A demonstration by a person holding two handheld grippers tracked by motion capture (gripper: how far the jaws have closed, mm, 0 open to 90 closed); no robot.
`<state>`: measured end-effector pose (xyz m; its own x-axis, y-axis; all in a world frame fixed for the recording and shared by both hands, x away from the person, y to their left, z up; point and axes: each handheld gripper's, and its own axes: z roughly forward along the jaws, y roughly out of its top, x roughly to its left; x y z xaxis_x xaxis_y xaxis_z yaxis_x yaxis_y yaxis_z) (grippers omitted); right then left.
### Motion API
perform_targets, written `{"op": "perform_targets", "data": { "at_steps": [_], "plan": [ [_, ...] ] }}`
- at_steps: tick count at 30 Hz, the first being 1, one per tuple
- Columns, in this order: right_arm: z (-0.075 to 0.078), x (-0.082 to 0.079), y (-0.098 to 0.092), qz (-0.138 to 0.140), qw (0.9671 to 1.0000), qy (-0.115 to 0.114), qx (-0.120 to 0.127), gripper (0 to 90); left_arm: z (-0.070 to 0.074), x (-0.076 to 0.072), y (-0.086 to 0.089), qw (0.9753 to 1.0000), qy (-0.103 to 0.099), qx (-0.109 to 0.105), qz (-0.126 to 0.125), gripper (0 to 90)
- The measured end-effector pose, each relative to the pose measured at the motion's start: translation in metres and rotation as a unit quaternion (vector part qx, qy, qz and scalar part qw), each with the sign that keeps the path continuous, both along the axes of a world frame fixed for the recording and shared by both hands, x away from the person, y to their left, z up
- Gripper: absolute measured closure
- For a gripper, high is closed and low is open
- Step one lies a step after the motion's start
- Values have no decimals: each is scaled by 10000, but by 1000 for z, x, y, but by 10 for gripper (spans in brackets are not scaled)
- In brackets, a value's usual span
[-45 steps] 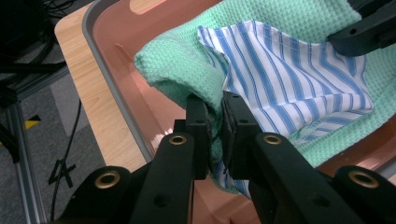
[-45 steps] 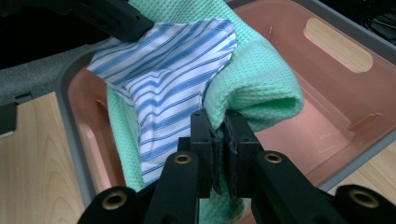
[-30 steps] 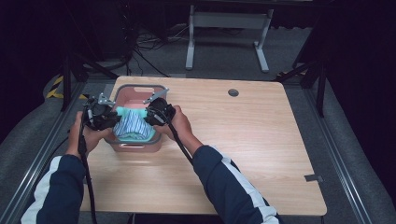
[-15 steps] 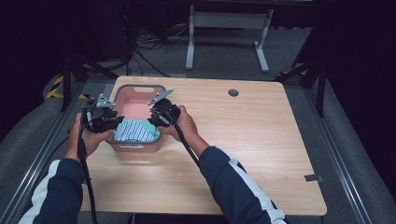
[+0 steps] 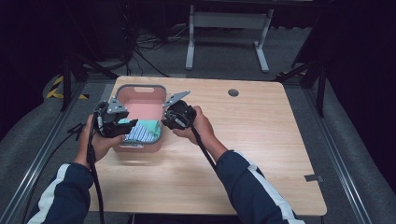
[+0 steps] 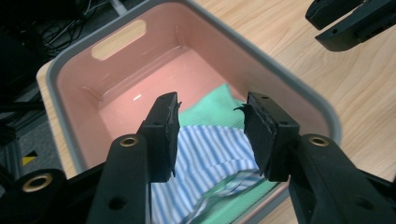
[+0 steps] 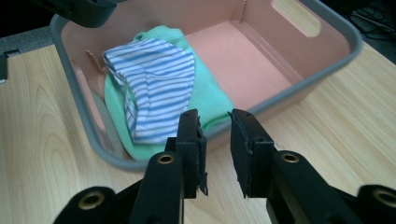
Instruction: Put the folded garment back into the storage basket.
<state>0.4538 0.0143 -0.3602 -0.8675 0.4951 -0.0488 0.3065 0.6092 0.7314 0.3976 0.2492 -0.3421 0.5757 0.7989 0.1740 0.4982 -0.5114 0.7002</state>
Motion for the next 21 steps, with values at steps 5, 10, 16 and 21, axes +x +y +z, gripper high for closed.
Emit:
{"op": "perform_targets", "data": {
  "at_steps": [5,10,16,21],
  "plan": [
    [3,-6,-18,-52,10000,-36,-76,691,-1,-6,-14,9998,-49,-77,-163,535],
    [6,-12,-39,-102,9998,-84,-171,654,-3,-14,-27,9993,-97,-125,-345,520],
    [7,-17,-62,-172,9994,-116,-290,600,-7,-23,-36,9984,-111,-218,-504,475],
    [6,-24,-75,-270,9986,-245,-382,536,-14,-30,-42,9976,-134,-166,-651,415]
  ]
}}
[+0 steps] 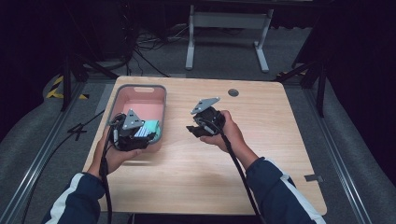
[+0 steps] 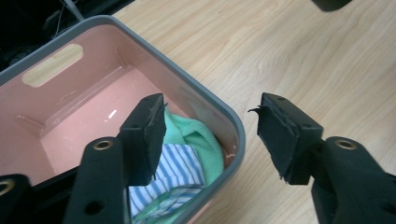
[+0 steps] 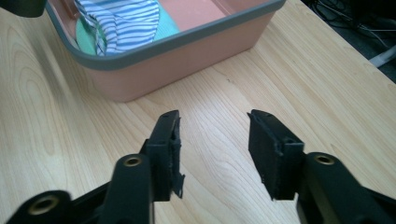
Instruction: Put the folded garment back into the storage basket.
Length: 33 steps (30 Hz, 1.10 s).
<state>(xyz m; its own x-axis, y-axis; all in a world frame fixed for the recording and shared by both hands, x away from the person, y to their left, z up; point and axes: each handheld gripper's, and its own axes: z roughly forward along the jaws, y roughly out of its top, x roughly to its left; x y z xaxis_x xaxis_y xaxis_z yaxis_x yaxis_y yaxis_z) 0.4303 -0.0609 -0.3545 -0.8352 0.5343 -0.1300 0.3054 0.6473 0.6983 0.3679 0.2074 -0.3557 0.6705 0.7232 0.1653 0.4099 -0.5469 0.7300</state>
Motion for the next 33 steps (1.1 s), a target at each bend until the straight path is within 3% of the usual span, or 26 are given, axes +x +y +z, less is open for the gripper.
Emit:
{"op": "perform_targets", "data": {
  "at_steps": [3,15,16,23,29,33],
  "plan": [
    [-1,-2,-5,31,10000,-25,-13,520,-3,-2,0,9999,58,-93,6,397],
    [-5,-13,-28,-51,9996,-188,-209,403,-10,-13,-10,9997,-28,79,-231,224],
    [-6,-14,-29,-43,9995,-186,-236,390,-11,-14,-11,9997,-17,14,-228,221],
    [-10,-20,-42,-111,9989,-260,-377,340,-17,-19,-19,9992,-53,209,-336,179],
    [-15,-25,-53,-156,9980,-299,-526,308,-19,-25,-26,9990,-111,180,-395,179],
    [-20,-28,-64,-192,9979,-282,-545,305,-23,-30,-33,9983,-161,293,-478,179]
  ]
}}
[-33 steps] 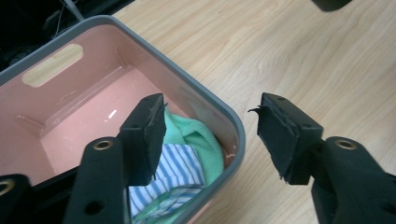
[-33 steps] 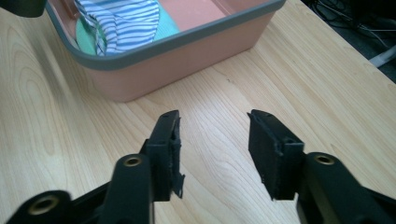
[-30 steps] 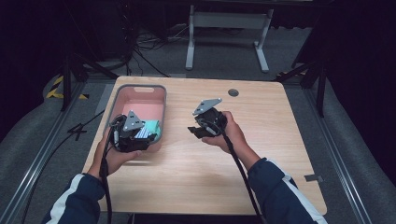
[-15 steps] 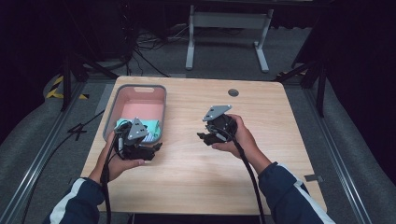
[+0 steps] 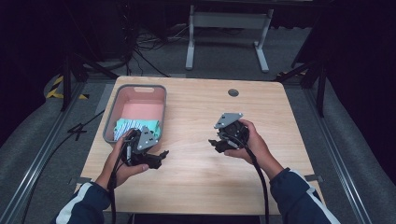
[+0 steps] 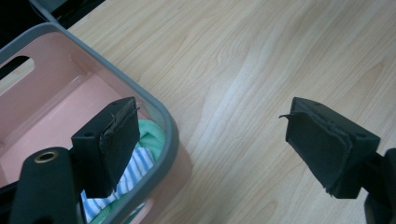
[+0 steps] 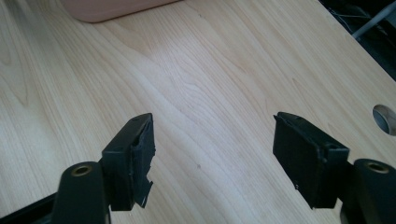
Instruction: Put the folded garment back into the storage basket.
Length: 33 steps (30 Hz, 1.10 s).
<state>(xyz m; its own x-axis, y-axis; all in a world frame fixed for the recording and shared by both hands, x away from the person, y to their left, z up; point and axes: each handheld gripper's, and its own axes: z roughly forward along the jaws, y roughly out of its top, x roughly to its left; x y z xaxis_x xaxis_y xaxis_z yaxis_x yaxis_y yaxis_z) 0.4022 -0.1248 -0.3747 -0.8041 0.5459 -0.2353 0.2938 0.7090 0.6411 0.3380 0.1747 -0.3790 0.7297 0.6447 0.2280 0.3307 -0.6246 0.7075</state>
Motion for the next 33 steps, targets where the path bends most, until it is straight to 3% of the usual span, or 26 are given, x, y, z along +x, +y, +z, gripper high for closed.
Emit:
{"op": "perform_targets", "data": {
  "at_steps": [4,11,18,21,27,33],
  "plan": [
    [-3,-3,-7,-56,10000,5,-11,302,-3,-3,-3,10000,40,8,-43,179],
    [-10,-10,-30,-209,9998,28,-47,307,-13,-9,-10,9994,237,-165,-189,177],
    [-19,-18,-45,-264,9996,100,-19,306,-21,-15,-14,9986,336,-161,-382,185],
    [-24,-20,-51,-315,9994,124,-121,303,-29,-15,-15,9977,437,-76,-511,200],
    [-38,-27,-62,-394,9988,193,-210,300,-42,-14,-12,9974,534,29,-491,205],
    [-52,-32,-74,-448,9984,305,-137,300,-55,-14,-9,9966,615,110,-536,210]
  ]
}}
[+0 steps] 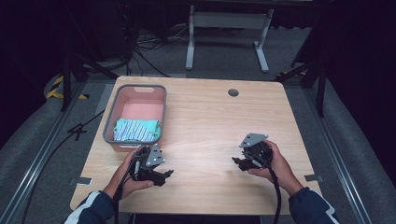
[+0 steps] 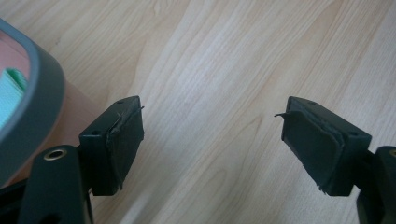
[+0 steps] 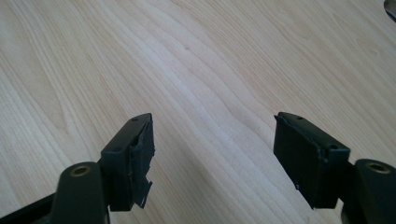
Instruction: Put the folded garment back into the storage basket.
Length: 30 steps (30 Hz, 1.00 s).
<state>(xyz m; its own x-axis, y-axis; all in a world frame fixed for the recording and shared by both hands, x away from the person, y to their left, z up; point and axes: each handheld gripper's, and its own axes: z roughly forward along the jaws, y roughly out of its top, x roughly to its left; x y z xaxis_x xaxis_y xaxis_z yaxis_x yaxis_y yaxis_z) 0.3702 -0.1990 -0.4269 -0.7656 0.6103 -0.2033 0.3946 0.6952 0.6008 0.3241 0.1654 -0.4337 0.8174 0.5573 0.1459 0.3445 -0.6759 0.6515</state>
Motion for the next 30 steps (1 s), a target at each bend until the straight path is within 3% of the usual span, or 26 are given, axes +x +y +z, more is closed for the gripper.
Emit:
{"op": "perform_targets", "data": {
  "at_steps": [9,15,18,30],
  "plan": [
    [-15,-11,-22,-96,9999,35,65,293,-15,-1,0,9996,142,177,-142,196],
    [-24,-18,-37,-250,9996,103,113,286,-22,-1,1,9993,260,83,-239,191],
    [-31,-23,-50,-358,9989,157,271,278,-27,-1,3,9993,320,-40,-213,191],
    [-45,-35,-80,-633,9949,301,719,261,-40,-6,11,9981,531,-171,-250,188]
  ]
}}
